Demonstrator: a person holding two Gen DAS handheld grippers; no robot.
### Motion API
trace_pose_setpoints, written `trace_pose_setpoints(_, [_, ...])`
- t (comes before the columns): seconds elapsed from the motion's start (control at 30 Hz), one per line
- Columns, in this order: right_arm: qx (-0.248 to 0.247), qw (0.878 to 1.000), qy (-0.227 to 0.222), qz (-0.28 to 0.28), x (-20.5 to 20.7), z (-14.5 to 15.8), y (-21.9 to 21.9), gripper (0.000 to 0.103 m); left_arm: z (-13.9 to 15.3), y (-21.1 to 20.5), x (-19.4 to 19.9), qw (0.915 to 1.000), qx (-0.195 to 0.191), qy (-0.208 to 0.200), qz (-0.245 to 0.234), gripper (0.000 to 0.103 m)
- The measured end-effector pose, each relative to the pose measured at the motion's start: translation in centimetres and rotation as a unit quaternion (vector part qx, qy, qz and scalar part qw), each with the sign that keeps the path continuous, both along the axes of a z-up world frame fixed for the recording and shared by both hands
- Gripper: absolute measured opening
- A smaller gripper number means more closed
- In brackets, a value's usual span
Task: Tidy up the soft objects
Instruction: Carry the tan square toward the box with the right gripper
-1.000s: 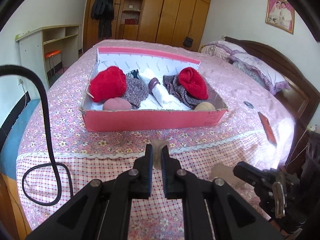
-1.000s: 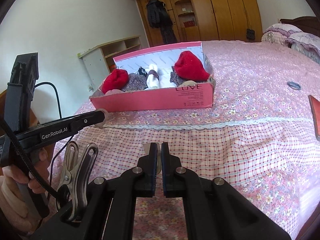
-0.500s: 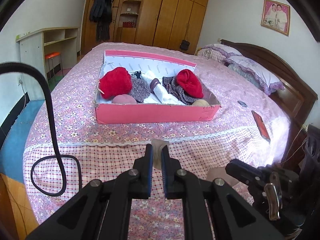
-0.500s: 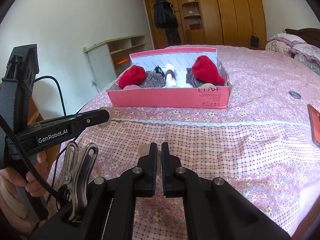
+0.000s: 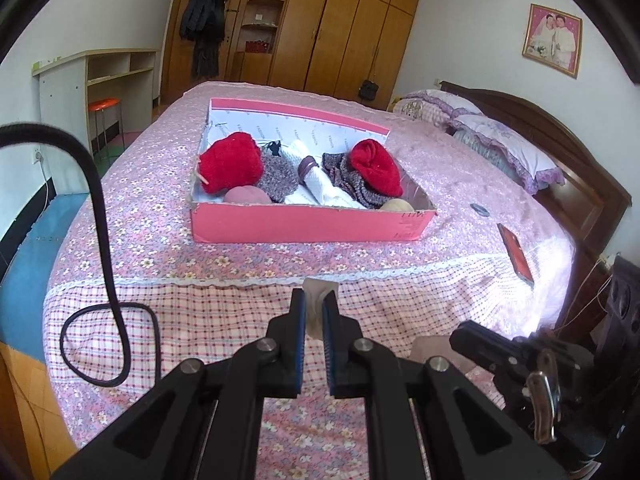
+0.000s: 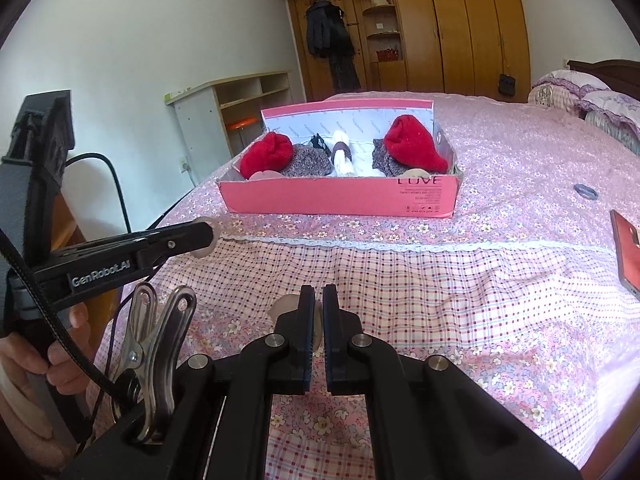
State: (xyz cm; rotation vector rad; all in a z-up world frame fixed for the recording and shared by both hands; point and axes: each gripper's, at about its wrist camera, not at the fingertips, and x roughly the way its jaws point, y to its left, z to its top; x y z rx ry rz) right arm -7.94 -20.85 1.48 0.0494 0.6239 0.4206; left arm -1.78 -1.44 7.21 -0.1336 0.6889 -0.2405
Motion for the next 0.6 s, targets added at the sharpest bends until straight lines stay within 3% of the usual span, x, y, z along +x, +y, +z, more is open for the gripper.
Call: trace_pose_setpoints(0.6, [0.020, 1.000, 0.005, 0.001, 2.5, 1.8, -2.3, 0.005, 1.3, -1.1, 2.8, 1.0000, -0.001, -0.003, 0.003, 0.008])
